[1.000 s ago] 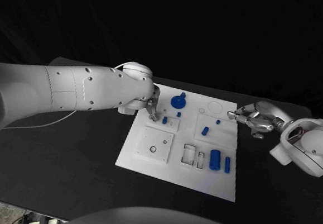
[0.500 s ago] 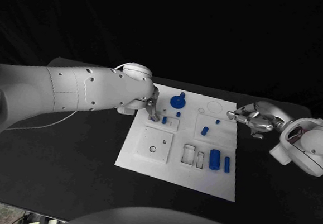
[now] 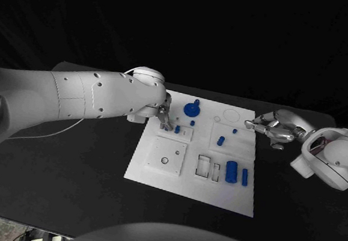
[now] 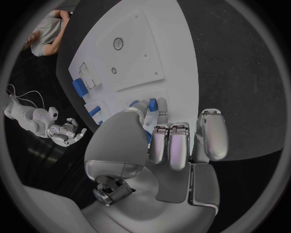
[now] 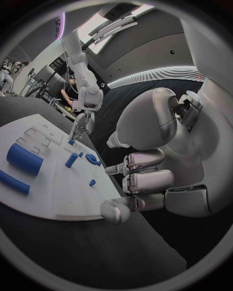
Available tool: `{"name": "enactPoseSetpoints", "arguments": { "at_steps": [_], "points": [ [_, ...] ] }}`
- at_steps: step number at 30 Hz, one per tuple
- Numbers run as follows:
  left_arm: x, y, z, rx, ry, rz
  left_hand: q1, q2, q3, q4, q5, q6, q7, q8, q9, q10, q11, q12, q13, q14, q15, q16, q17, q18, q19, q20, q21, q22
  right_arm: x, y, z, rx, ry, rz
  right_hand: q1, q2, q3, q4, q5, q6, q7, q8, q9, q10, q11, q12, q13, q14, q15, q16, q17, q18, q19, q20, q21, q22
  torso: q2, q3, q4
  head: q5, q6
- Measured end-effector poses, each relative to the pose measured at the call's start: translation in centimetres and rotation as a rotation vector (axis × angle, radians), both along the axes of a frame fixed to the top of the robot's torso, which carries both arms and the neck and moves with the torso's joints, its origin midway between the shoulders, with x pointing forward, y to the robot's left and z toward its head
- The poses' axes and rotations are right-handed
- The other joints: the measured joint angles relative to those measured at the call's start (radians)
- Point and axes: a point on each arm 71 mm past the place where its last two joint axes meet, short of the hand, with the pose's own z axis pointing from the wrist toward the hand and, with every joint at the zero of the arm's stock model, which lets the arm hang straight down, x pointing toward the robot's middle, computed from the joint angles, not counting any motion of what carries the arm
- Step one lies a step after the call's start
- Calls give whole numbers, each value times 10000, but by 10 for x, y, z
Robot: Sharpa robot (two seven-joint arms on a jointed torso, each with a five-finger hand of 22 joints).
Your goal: Assemble the parts on the task board
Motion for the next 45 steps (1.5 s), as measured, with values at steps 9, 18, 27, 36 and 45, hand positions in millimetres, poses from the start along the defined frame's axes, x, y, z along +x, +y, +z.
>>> {"name": "enactPoseSetpoints", "arguments": {
  "at_steps": [9, 18, 27, 36, 45],
  "points": [
    [0, 0, 0, -69, 45, -53, -259, -37, -194, 56, 175, -121, 81, -143, 3, 0, 72, 0, 0, -14, 64, 0, -1, 0, -36, 36, -39, 0, 0, 0, 0, -8, 19, 12, 0, 0, 0, 0, 0, 0, 0, 0, 0, 0, 0, 0, 0, 0, 0, 0, -1, 0, 0, 0, -37, -1, 0, 0, 1, 13, 0],
    [0, 1, 0, -170, 64, -88, -668, 34, -360, 83, 181, -263, 122, -173, 34, 0, 144, 0, 0, -4, 144, 0, -2, 0, -71, 72, -89, 0, 0, 0, -1, -12, 28, 13, 0, 0, 0, 0, 0, 0, 0, 0, -8, 0, 0, 0, 0, 0, 0, 0, -2, 0, -36, -36, -36, -2, 0, 0, 0, 21, 0],
    [0, 4, 0, -379, 0, -64, -765, 28, -387, 56, 292, -345, 112, -174, 37, 35, 178, 0, 0, -4, 144, 0, -3, -1, -35, 108, -89, 0, 0, 0, -1, -16, 32, 5, 0, 0, 0, 0, 0, 0, 0, 0, -8, 0, 0, 0, 0, 0, 0, 0, -3, 0, -36, -36, -36, -3, 0, -2, 1, 2, 0],
    [-1, 8, 2, -578, -170, 7, -764, 28, -387, 56, 408, -502, 199, -405, 29, 35, 178, 0, 0, -38, 178, 0, -4, -2, -35, 108, -89, 0, 0, -1, -1, -16, 35, 4, 0, 0, 0, 0, 0, 0, 0, 0, -7, 0, 0, 0, 8, 0, 0, 0, -3, 0, -36, -36, -36, 5, 1, -3, 1, -12, 0],
    [2, 19, 14, -836, -588, 259, -743, 7, -387, 56, 491, -477, 183, -357, -117, 35, 178, 0, 0, -38, 178, 0, -4, -1, -35, 108, -89, 0, 0, -1, -1, -22, 38, -12, 0, 0, 0, 0, 0, 0, 0, 0, -7, 0, 0, 0, 7, 0, 0, 0, -3, 0, -36, -36, -36, 4, -1, -1, 1, -33, 0]
  ]
}}
